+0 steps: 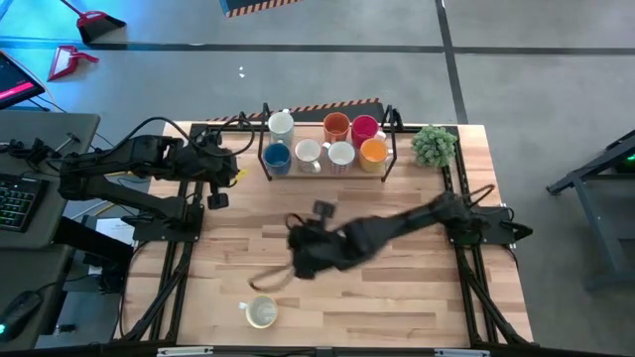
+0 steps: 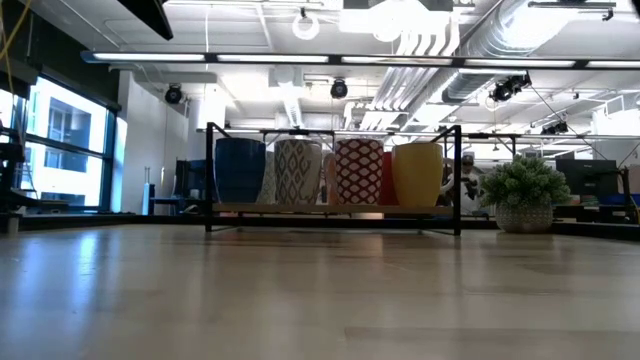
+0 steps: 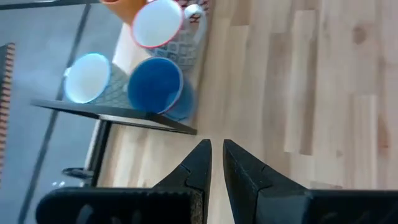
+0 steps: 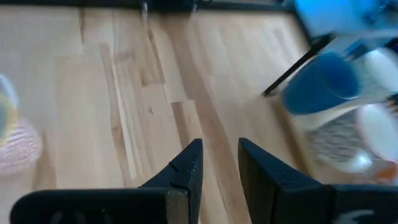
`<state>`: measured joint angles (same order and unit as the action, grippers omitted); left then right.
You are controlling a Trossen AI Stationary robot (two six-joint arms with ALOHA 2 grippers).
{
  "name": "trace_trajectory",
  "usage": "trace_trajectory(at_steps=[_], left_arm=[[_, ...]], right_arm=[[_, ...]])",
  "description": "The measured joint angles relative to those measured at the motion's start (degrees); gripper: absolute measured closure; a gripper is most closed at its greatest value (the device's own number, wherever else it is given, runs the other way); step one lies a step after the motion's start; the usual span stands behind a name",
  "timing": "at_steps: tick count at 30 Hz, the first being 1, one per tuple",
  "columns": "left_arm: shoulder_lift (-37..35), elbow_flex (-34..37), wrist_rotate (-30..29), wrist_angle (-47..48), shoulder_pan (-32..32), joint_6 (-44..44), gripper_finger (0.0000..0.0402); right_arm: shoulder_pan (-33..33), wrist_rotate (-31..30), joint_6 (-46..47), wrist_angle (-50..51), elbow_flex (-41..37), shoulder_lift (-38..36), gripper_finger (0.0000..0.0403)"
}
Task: Place coffee mugs
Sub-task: Put the white yellow mug on the shelf
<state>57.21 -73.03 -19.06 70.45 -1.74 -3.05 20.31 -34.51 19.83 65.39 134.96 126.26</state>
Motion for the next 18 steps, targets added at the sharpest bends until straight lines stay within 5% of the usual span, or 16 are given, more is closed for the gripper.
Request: trace_trajectory(at_steps=[11, 18], left_arm=[[0.0, 0.6, 6.7, -6.3, 5.9, 3.0, 0.0371], [0.4, 7.8, 4.4, -21.5, 15.5, 9.1, 0.0371]], right_arm=[[12.2, -13.5, 16.4, 23.2, -1.4, -11.9, 0.0324], [13.5, -15.1, 23.0, 16.9, -25.1, -28.2, 0.0324]])
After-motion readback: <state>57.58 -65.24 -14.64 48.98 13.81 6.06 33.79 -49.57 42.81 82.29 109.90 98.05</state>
